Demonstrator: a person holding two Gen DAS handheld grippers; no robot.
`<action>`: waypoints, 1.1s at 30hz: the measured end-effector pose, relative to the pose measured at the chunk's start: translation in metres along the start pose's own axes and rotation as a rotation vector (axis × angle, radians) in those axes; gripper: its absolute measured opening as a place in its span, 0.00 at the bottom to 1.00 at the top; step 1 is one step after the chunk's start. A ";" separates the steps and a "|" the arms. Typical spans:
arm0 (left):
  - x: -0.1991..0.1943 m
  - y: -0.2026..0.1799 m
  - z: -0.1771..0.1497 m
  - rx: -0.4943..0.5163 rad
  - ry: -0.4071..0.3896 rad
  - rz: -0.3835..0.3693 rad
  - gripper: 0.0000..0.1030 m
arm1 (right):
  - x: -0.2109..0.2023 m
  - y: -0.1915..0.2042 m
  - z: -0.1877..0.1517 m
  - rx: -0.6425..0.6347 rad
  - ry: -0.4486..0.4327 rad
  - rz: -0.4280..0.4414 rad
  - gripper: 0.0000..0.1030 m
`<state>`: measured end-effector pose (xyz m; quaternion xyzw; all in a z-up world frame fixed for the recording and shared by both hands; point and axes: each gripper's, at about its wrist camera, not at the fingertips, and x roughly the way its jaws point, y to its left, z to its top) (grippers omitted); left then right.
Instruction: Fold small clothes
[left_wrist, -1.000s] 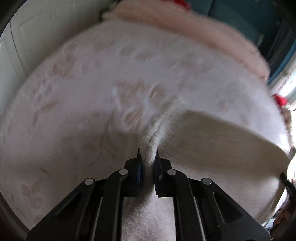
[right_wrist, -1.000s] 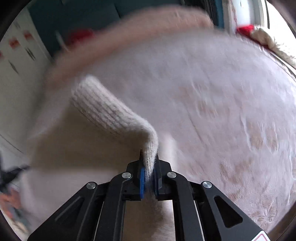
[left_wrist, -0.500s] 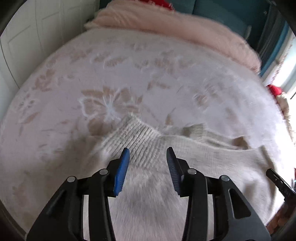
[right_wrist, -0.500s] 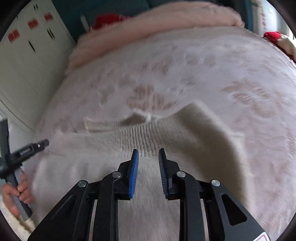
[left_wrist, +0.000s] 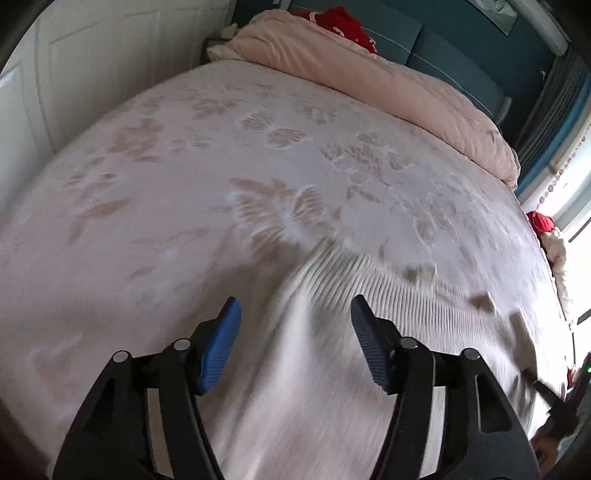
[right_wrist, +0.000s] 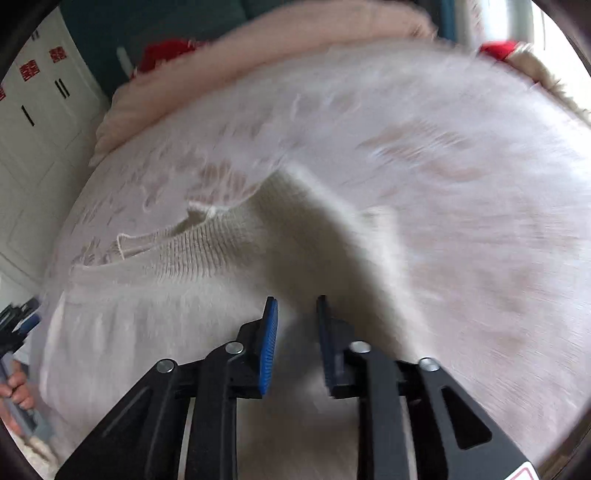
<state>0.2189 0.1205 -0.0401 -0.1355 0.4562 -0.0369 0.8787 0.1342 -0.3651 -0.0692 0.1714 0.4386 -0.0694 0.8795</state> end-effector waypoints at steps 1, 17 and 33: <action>-0.013 0.010 -0.011 -0.010 0.002 -0.007 0.66 | -0.021 -0.006 -0.013 0.007 -0.013 0.004 0.26; -0.004 0.047 -0.106 -0.464 0.096 -0.097 0.67 | 0.009 -0.059 -0.083 0.518 0.082 0.319 0.25; -0.060 0.068 -0.138 -0.367 0.154 -0.005 0.54 | -0.068 -0.064 -0.101 0.294 0.099 0.049 0.38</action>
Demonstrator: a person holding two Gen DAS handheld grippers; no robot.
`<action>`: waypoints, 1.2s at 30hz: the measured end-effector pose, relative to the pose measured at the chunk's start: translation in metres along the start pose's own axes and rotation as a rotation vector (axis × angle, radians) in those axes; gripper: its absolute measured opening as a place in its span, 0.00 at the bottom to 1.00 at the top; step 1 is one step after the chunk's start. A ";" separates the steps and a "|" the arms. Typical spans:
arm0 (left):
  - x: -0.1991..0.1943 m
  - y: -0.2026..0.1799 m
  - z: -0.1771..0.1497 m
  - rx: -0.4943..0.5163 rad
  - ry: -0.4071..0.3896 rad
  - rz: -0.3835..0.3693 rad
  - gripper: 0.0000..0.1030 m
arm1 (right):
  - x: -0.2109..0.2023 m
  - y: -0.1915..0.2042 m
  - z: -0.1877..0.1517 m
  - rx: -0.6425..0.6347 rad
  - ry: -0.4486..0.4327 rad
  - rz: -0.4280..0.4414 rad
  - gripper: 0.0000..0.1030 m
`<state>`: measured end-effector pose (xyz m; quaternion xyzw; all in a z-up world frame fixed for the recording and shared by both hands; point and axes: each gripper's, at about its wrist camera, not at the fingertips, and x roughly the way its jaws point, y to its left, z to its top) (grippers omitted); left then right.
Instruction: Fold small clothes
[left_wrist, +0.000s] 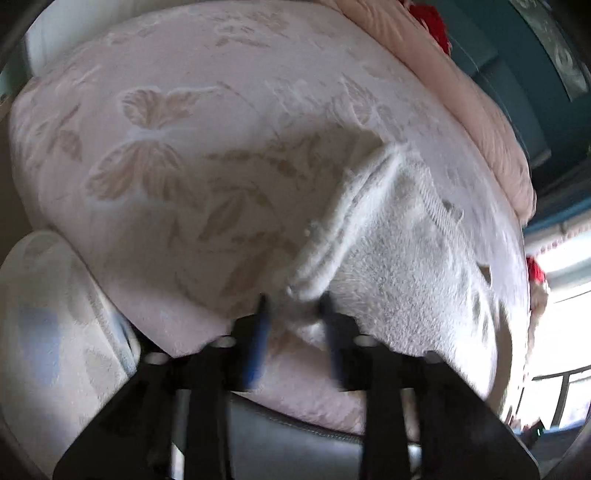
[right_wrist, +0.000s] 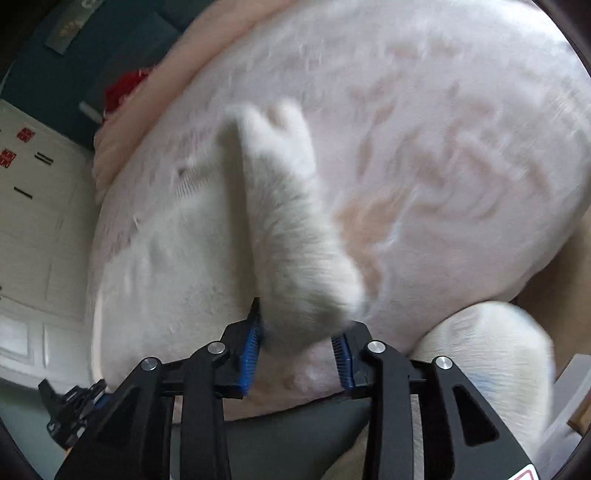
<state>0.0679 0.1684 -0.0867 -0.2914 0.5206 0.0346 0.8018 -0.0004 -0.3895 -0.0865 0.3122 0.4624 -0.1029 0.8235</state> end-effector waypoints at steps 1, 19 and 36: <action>-0.003 0.001 0.001 -0.023 -0.028 0.003 0.79 | -0.009 0.008 0.004 -0.036 -0.039 -0.037 0.41; 0.030 -0.004 0.023 -0.096 0.006 -0.091 0.25 | 0.185 0.235 0.027 -0.503 0.164 0.035 0.00; -0.053 -0.228 -0.034 0.504 -0.144 -0.292 0.18 | 0.041 0.127 0.061 -0.254 -0.034 0.241 0.06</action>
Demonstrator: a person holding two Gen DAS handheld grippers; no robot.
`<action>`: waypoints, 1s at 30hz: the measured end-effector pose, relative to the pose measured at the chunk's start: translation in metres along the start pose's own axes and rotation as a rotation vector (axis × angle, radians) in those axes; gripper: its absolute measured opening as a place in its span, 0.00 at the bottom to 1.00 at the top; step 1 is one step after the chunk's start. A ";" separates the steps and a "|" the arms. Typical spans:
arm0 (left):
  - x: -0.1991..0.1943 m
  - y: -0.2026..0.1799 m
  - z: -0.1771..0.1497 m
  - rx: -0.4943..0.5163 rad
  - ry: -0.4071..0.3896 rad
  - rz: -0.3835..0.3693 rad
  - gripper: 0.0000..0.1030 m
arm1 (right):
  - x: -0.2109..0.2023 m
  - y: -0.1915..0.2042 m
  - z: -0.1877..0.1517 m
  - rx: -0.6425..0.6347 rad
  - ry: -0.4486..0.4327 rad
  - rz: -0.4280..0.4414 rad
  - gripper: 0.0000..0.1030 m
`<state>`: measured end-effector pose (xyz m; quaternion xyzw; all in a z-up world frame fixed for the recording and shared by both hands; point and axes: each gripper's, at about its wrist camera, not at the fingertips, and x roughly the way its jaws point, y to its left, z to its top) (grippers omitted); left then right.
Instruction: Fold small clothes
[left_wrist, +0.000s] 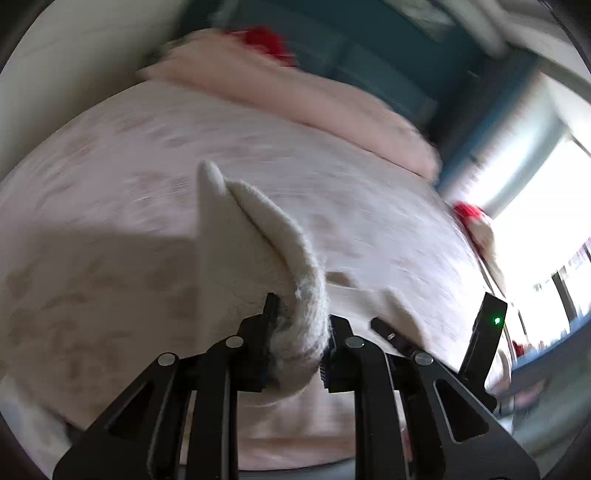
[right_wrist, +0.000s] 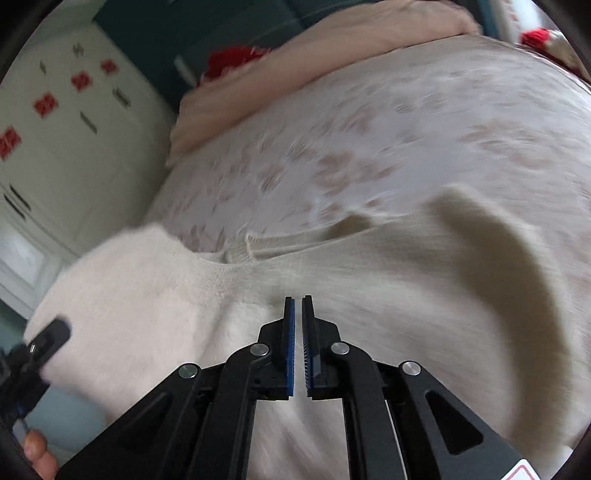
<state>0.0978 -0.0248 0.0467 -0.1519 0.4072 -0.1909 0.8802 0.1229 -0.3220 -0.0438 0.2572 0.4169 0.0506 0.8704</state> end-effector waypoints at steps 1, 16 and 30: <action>0.007 -0.026 -0.006 0.045 0.013 -0.034 0.18 | -0.014 -0.011 -0.002 0.010 -0.008 -0.005 0.10; 0.019 -0.026 -0.138 0.322 0.133 0.198 0.82 | -0.025 -0.051 -0.040 0.166 0.117 0.160 0.79; 0.039 0.011 -0.128 0.259 0.177 0.193 0.51 | -0.070 0.042 0.010 -0.100 -0.030 0.200 0.18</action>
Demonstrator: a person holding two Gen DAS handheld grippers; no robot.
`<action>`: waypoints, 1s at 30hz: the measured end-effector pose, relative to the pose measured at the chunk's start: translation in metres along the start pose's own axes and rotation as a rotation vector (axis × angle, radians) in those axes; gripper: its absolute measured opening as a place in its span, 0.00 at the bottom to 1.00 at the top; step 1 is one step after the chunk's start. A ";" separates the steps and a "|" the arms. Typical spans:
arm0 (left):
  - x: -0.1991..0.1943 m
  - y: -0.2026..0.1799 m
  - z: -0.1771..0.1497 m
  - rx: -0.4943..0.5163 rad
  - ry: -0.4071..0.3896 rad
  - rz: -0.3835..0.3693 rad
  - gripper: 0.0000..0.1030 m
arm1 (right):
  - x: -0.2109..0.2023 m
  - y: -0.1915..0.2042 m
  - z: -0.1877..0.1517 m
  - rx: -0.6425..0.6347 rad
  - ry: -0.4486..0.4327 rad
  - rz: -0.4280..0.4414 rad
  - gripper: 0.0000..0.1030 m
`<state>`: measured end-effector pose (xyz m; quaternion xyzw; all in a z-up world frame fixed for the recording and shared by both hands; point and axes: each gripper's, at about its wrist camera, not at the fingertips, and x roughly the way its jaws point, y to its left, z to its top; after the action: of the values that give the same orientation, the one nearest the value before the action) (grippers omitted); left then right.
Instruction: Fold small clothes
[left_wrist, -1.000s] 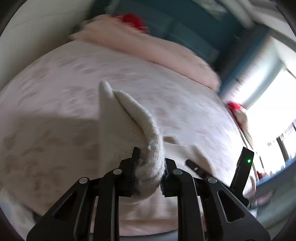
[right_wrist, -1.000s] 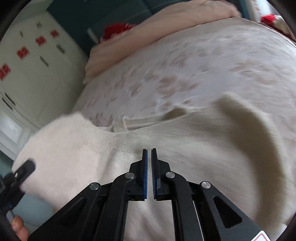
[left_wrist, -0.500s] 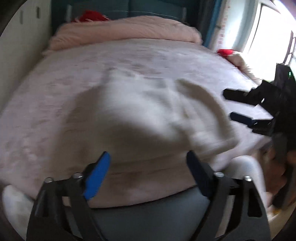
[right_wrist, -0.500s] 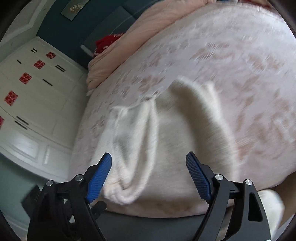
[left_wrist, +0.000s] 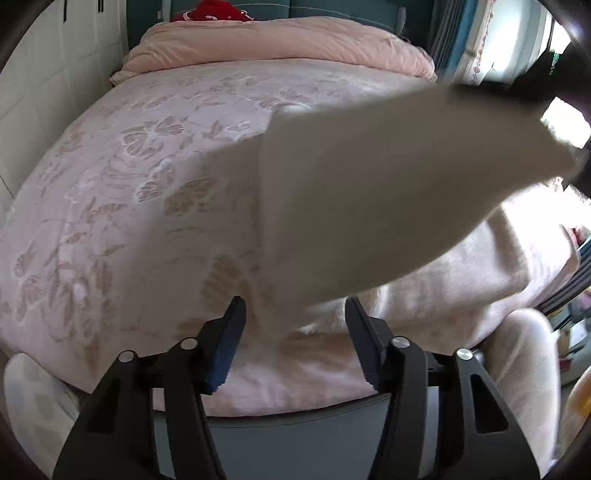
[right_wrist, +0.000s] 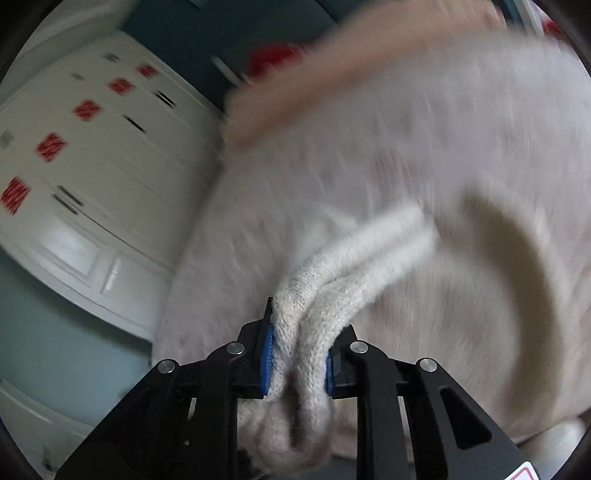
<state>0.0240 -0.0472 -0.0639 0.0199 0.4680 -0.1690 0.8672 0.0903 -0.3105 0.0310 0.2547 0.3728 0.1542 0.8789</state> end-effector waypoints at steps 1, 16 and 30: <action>-0.001 -0.003 0.002 0.000 -0.001 -0.016 0.49 | -0.013 -0.005 0.002 -0.017 -0.021 -0.029 0.18; -0.010 -0.011 0.005 -0.004 0.002 -0.089 0.58 | -0.023 -0.127 -0.048 0.136 0.019 -0.355 0.45; -0.022 -0.002 0.021 -0.062 -0.032 -0.010 0.66 | 0.072 -0.035 -0.078 -0.066 0.263 -0.122 0.24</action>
<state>0.0292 -0.0469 -0.0334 -0.0121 0.4594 -0.1588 0.8738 0.0838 -0.2799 -0.0762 0.1799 0.4941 0.1446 0.8382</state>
